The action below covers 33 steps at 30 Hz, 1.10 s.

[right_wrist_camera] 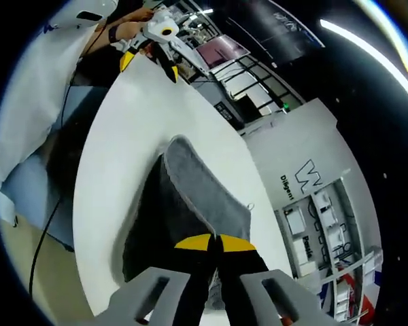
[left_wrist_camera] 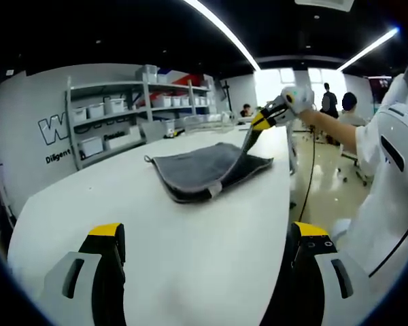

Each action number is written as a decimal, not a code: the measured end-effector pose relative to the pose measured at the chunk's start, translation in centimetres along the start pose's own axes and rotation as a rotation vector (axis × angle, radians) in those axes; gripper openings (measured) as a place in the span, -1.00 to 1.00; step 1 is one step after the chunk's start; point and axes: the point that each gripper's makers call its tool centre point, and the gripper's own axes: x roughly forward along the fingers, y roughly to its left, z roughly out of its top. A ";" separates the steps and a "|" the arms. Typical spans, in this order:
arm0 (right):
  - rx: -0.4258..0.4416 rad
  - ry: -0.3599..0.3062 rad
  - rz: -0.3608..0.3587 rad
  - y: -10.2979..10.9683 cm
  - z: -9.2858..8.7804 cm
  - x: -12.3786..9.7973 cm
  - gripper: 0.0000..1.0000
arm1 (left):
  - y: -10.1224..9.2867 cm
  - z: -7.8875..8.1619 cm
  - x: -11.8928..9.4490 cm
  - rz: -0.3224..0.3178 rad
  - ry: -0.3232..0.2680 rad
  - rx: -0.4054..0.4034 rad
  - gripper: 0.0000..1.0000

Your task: Open the folded towel by lifting each exposed corner and separating the folded layers until the towel lies flat within the target outline without major curled edges

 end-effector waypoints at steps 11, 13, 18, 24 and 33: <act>-0.006 0.005 -0.012 -1.8 0.0 0.5 -1.00 | 0.1 0.0 -0.1 0.002 -0.003 -0.001 0.98; -0.008 0.007 -0.012 -2.2 0.0 0.6 -1.00 | 0.1 0.1 -0.1 0.003 -0.003 0.000 0.98; -0.005 0.005 -0.014 -3.2 0.0 1.0 -1.00 | 0.1 0.0 -0.2 0.006 -0.003 -0.002 0.98; 0.003 -0.003 -0.014 -4.1 0.0 1.3 -1.00 | 0.1 0.0 -0.3 0.009 -0.001 -0.002 0.98; 0.029 -0.008 -0.022 -5.6 -0.4 1.6 -1.00 | 0.2 0.1 -0.3 0.013 -0.002 -0.002 0.98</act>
